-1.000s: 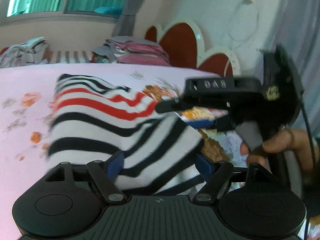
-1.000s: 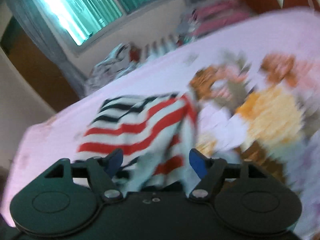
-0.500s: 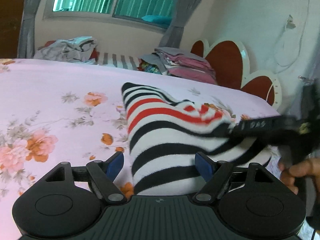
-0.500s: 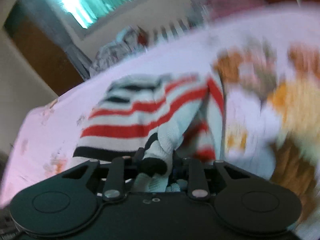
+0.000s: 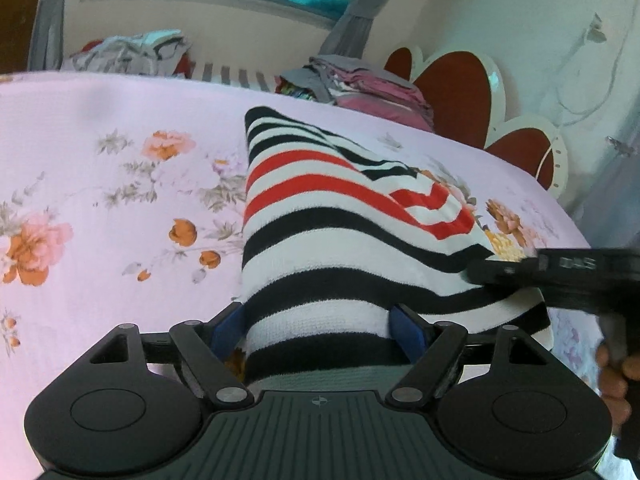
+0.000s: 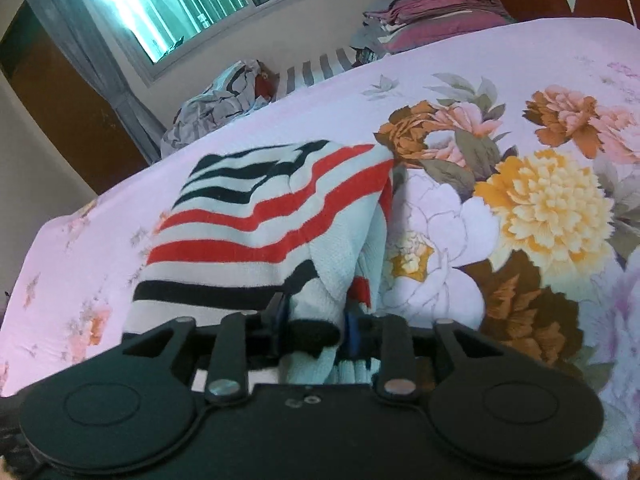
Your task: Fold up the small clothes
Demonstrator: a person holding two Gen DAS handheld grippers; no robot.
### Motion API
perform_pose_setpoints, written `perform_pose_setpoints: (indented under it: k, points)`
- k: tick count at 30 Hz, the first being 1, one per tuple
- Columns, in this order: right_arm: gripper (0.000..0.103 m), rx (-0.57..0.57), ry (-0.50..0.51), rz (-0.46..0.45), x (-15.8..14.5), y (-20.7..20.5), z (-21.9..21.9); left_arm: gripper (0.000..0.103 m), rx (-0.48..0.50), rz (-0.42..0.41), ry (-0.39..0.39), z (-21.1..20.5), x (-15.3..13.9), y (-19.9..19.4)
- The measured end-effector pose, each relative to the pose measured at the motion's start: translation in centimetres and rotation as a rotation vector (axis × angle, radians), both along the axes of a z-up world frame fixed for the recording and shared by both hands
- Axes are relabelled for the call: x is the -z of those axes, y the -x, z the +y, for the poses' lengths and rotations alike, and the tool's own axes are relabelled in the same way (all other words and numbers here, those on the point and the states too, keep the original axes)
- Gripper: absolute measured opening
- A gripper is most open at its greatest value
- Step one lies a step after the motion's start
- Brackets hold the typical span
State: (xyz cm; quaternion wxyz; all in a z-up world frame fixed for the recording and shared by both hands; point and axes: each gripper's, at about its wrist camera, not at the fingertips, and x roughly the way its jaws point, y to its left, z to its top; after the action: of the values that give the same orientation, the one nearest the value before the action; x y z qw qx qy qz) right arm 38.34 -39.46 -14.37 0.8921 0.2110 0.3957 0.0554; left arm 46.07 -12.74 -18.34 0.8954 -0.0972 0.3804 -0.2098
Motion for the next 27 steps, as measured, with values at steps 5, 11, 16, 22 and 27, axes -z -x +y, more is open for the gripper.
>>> perform_pose_setpoints:
  k: [5,11,16,22,27]
  points:
    - [0.04,0.0,-0.016,0.015,-0.5,2.5,-0.8,0.078,0.0,0.003,-0.006,-0.1,0.1,-0.1]
    - [0.04,-0.007,-0.031,0.064,0.4,4.3,-0.7,0.079,0.002,0.008,-0.01,-0.1,0.1,-0.1]
    - [0.032,-0.015,-0.02,0.091,1.1,4.3,-0.1,0.079,0.005,0.011,-0.013,-0.2,0.2,-0.2]
    - [0.017,-0.034,0.061,0.052,-0.1,5.2,0.3,0.08,0.018,0.019,-0.009,-0.1,0.1,-0.4]
    - [0.019,-0.04,0.09,0.117,1.4,4.4,0.4,0.081,0.036,0.04,-0.01,-0.1,0.3,-0.5]
